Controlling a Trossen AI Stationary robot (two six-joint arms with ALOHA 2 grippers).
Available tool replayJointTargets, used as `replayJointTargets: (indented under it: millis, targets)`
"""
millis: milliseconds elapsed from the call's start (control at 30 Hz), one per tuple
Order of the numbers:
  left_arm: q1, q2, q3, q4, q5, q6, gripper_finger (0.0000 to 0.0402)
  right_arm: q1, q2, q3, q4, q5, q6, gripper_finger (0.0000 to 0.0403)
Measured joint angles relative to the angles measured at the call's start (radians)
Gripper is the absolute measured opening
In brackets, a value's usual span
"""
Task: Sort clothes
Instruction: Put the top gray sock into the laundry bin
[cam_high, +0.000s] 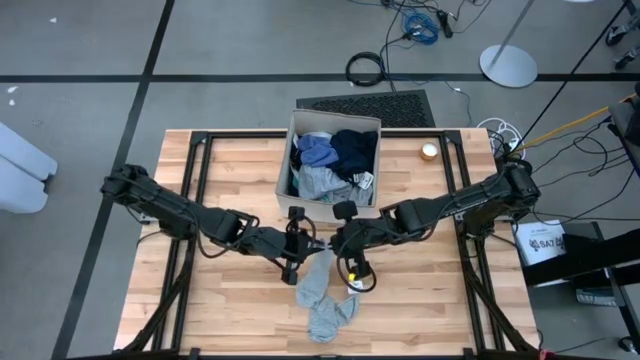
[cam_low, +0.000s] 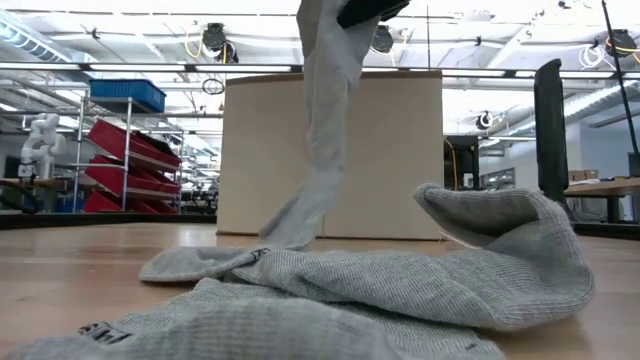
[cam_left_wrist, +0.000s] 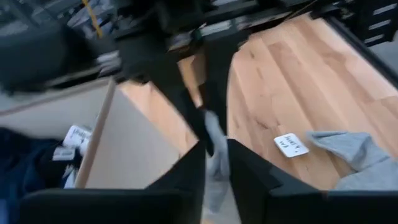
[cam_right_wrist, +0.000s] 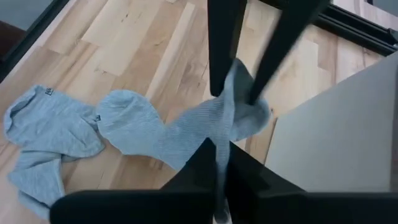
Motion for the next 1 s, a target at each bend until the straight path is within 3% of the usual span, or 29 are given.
replayJointTargets:
  millis: [167, 367, 700, 1000]
  targets:
    - [-0.004, 0.0, 0.0, -0.061, -0.081, -0.036, 0.0139, 0.0, 0.0, 0.0, -0.007, 0.008, -0.004, 0.0003]
    - [-0.01, -0.022, -0.001, -0.187, -0.242, -0.074, 0.0194, 0.001, -0.016, 0.0, -0.025, 0.111, -0.004, 0.0002]
    - [-0.006, -0.087, -0.001, -0.383, -0.325, -0.223, 0.0203, 0.0, -0.129, 0.0, -0.002, 0.264, -0.01, 0.0001]
    - [0.041, -0.092, -0.057, -0.458, -0.335, -0.27, 0.0203, -0.066, -0.219, 0.0, 0.281, 0.322, -0.236, 0.0]
